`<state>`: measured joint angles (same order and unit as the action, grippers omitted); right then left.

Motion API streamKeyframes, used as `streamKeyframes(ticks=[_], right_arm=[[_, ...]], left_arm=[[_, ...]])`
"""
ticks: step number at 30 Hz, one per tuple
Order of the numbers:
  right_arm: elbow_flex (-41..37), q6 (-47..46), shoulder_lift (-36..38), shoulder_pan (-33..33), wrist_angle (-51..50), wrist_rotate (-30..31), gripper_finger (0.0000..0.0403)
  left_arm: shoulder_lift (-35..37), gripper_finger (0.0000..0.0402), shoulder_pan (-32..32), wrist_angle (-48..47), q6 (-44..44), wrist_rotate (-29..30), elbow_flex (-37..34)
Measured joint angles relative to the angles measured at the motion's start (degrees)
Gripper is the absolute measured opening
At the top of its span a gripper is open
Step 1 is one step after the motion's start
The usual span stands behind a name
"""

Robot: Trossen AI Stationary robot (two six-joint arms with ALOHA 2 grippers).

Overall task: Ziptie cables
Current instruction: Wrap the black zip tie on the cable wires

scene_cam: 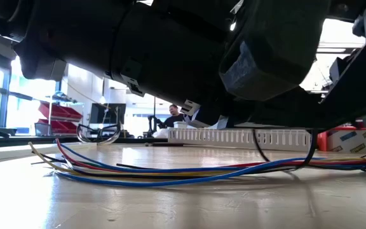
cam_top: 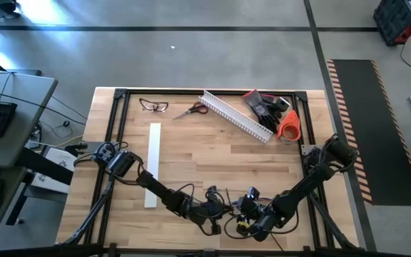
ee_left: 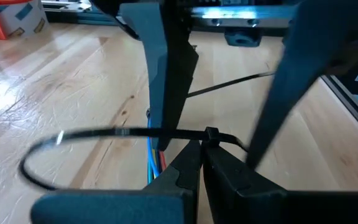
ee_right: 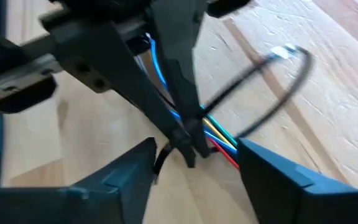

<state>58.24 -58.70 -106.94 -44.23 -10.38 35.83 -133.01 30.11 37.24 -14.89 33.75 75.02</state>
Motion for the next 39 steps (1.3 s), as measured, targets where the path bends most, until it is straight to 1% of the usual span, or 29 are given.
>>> streamKeyframes(ticks=[4, 9, 10, 11, 13, 15, 17, 22, 25, 28, 31, 36, 37, 39], right_arm=[[0.0, -0.8, 0.0, 0.0, -2.0, -0.5, 0.0144], [0.1, 0.7, 0.0, -0.2, -2.1, -1.9, 0.0031], [0.1, 1.2, 0.0, -0.3, -2.1, -2.0, 0.0016], [0.2, 1.7, 0.0, -0.5, -2.3, -1.9, 0.001], [0.7, 1.4, 0.0, -0.7, -2.7, -2.1, 0.001], [1.3, 1.4, 0.0, -0.9, -3.4, -2.5, 0.0005], [2.1, 2.1, 0.0, -0.9, -4.6, -2.1, 0.0002], [3.5, 2.1, 0.0, -0.4, -7.3, -1.6, 0.0001], [4.1, 2.2, 0.0, 0.0, -7.5, -1.6, 0.0001], [4.1, 2.6, 0.0, 0.1, -7.6, -1.6, 0.0001], [4.1, 4.0, 0.0, 0.1, -6.9, -1.8, 0.0], [4.1, 8.7, 0.0, 0.1, -3.6, -2.2, 0.0], [4.1, 9.5, 0.0, 0.1, -3.2, -2.3, 0.0], [4.1, 10.8, 0.0, 0.1, -2.8, -2.3, 0.0]], left_arm=[[0.0, 0.0, 0.3, 0.0, 0.0, 0.4, 0.0], [0.0, 0.0, 0.4, 0.0, 0.0, 0.3, 0.0], [0.0, 0.0001, 0.4, 0.0, 0.2, 0.1, 0.0], [0.0, 0.0002, 0.4, 0.0, 0.6, -0.1, 0.0], [0.0, 0.0009, 0.7, 0.0, 3.2, -0.7, 0.0], [0.4, 0.0027, 1.3, -0.5, 5.7, -1.1, 0.0], [1.2, 0.0052, 1.9, -3.0, 7.2, -1.0, 0.0], [5.9, 0.0125, 3.7, -14.1, 8.1, 2.6, -0.1], [8.4, 0.0152, 4.3, -16.7, 8.2, 1.7, 0.0], [9.3, 0.0159, 5.2, -16.0, 11.0, 0.9, 0.0], [9.4, 0.0159, 5.7, -12.4, 14.4, 1.4, 0.0], [9.5, 0.0158, 3.5, -11.1, 20.7, 0.8, 0.0], [9.5, 0.0158, 3.0, -10.9, 22.8, 0.3, 0.0], [9.5, 0.0161, 1.7, -10.8, 25.9, -3.1, 0.0]])
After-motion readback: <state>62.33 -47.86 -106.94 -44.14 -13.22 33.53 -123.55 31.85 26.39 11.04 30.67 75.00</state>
